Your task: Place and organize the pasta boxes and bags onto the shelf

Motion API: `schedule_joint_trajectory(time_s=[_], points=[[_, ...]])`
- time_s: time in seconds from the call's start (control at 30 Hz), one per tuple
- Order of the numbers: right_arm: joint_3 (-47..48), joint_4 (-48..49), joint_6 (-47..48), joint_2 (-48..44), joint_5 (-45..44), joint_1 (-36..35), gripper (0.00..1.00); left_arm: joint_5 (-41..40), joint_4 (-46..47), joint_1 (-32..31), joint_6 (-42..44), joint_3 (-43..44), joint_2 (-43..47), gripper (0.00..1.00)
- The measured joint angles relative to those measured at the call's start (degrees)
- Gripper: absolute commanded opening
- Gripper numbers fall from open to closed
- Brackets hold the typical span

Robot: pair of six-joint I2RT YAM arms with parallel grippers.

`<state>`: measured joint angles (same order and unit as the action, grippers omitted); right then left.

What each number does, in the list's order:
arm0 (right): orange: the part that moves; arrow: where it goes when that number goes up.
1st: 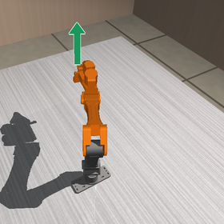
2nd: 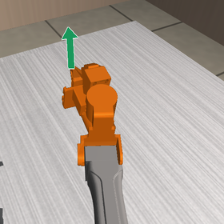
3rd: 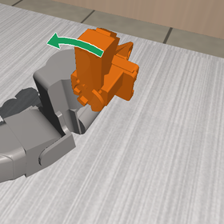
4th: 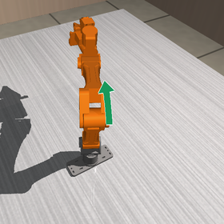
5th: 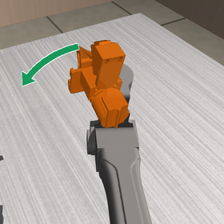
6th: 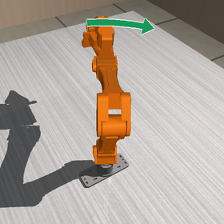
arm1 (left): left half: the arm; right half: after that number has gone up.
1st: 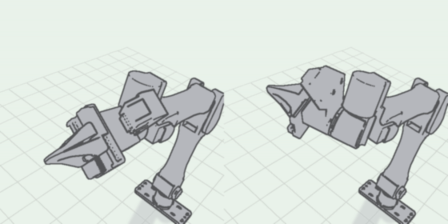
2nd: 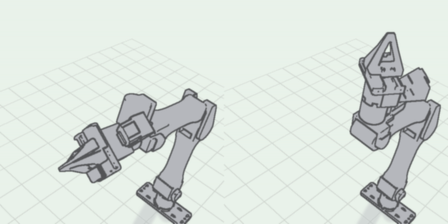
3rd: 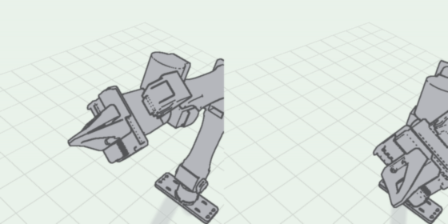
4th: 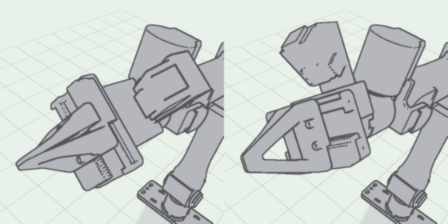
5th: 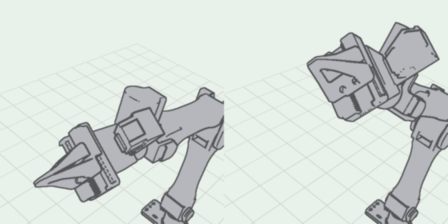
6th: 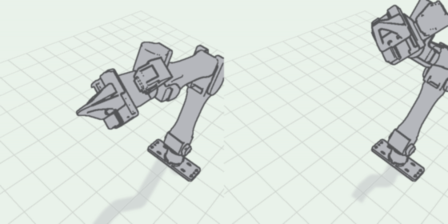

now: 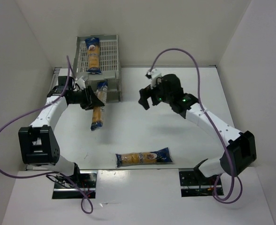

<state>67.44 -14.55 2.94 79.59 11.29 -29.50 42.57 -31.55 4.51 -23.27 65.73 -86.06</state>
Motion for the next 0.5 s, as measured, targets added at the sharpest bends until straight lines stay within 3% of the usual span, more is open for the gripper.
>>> schedule_joint_trajectory(time_s=[0.13,0.5], points=[[3.63,1.55,0.02,3.69,1.62,-8.00,0.99,1.27,2.25,1.53,-2.97,4.59,-3.76,0.00],[16.48,11.39,-19.54,25.62,10.71,-11.67,0.99,1.49,7.67,2.82,-7.21,9.31,-10.75,0.00]])
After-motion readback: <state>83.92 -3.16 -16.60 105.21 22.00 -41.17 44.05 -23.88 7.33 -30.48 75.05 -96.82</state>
